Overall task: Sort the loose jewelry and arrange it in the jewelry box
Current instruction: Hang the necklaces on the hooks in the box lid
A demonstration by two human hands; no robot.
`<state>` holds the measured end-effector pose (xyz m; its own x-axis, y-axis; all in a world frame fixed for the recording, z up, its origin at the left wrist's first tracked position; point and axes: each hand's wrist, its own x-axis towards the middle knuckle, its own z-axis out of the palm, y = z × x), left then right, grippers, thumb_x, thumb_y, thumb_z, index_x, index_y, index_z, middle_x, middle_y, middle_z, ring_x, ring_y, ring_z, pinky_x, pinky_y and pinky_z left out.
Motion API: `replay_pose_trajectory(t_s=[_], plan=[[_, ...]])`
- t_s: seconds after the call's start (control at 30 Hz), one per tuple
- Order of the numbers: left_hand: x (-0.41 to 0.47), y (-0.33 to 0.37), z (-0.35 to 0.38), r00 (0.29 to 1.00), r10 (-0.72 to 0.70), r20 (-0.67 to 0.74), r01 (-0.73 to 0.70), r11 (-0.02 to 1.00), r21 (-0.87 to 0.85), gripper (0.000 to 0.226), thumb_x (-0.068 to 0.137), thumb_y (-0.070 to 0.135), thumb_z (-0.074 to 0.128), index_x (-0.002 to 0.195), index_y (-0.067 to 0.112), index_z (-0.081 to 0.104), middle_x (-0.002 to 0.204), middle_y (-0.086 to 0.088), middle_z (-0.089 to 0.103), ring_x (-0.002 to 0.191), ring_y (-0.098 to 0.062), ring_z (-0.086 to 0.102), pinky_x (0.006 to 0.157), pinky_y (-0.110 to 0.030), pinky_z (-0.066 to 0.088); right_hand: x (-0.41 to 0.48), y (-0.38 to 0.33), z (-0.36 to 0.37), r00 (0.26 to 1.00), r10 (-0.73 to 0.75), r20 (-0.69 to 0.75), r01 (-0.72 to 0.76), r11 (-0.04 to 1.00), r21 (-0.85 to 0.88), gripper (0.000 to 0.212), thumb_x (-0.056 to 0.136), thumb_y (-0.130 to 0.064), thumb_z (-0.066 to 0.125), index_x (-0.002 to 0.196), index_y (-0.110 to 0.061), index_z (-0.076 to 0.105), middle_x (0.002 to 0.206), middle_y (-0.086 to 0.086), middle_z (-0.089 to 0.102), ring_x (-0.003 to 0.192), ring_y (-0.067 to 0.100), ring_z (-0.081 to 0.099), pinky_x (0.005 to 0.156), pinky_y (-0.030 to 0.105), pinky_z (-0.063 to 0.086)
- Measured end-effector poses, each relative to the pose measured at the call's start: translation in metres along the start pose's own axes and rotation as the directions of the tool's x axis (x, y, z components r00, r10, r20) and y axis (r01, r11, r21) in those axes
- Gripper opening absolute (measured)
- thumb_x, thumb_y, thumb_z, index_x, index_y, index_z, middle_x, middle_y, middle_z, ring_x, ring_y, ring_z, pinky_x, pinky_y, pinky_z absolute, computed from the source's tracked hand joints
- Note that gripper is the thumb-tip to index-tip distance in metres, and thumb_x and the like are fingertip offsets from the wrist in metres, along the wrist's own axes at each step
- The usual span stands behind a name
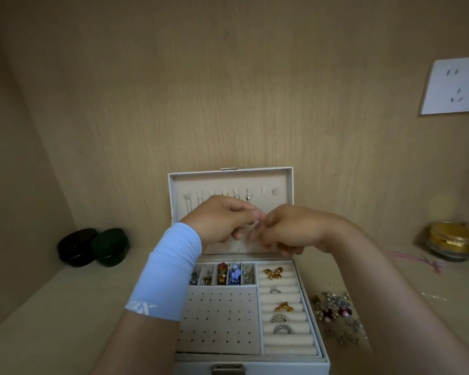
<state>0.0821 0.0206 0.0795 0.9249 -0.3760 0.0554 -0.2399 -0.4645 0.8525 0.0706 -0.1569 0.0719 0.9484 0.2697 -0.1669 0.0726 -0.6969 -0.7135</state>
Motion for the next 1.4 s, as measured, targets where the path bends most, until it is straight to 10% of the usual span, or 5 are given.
replay_pose_trajectory(t_s=[0.23,0.47,0.73,0.9,1.4], plan=[[0.001,0.002,-0.002,0.997,0.038,-0.067,-0.039,0.999,-0.01,0.014,0.094,0.025,0.063,0.094,0.024,0.077,0.06,0.009,0.061,0.053,-0.001,0.05,0.05,-0.015,0.038,0.012,0.003,0.011,0.99,-0.126,-0.06,0.136,0.97,0.201,0.018,0.09,-0.024,0.073,0.087,-0.006,0.074,0.066,-0.002,0.067,0.052,0.012,0.052,0.046,0.023,0.036],[0.003,-0.011,-0.013,0.995,0.008,-0.101,0.02,0.964,0.266,0.022,0.098,0.024,0.056,0.115,0.023,0.068,0.092,0.002,0.07,0.07,-0.008,0.062,0.055,-0.016,0.041,0.003,-0.006,-0.006,0.928,-0.145,-0.344,0.227,0.951,0.209,0.014,0.092,-0.02,0.07,0.089,-0.01,0.077,0.078,0.002,0.077,0.049,0.012,0.052,0.044,0.024,0.038],[0.005,-0.011,-0.002,0.995,-0.096,-0.023,0.092,0.815,0.572,0.03,0.099,0.024,0.05,0.124,0.026,0.066,0.133,0.004,0.06,0.114,-0.018,0.057,0.101,-0.03,0.042,0.014,-0.008,-0.001,0.817,-0.187,-0.545,0.358,0.906,0.225,0.016,0.093,-0.018,0.07,0.084,-0.008,0.078,0.077,-0.002,0.076,0.045,0.011,0.051,0.042,0.02,0.043],[0.011,-0.015,0.008,0.989,-0.14,-0.053,0.139,0.725,0.674,0.023,0.094,0.023,0.052,0.108,0.017,0.069,0.115,0.0,0.066,0.109,-0.024,0.063,0.098,-0.038,0.05,0.026,-0.004,0.006,0.791,-0.203,-0.577,0.379,0.903,0.202,0.013,0.093,-0.018,0.07,0.087,-0.01,0.078,0.079,-0.001,0.076,0.044,0.014,0.055,0.047,0.026,0.051],[0.004,-0.009,-0.002,0.994,-0.104,-0.029,0.101,0.802,0.589,0.029,0.09,0.036,0.065,0.116,0.023,0.068,0.118,0.005,0.065,0.11,-0.017,0.06,0.101,-0.035,0.047,0.031,0.003,0.013,0.88,-0.278,-0.385,0.115,0.912,-0.394,0.013,0.089,-0.022,0.072,0.094,-0.031,0.079,0.095,-0.014,0.073,0.084,0.0,0.065,0.083,0.031,0.058]])
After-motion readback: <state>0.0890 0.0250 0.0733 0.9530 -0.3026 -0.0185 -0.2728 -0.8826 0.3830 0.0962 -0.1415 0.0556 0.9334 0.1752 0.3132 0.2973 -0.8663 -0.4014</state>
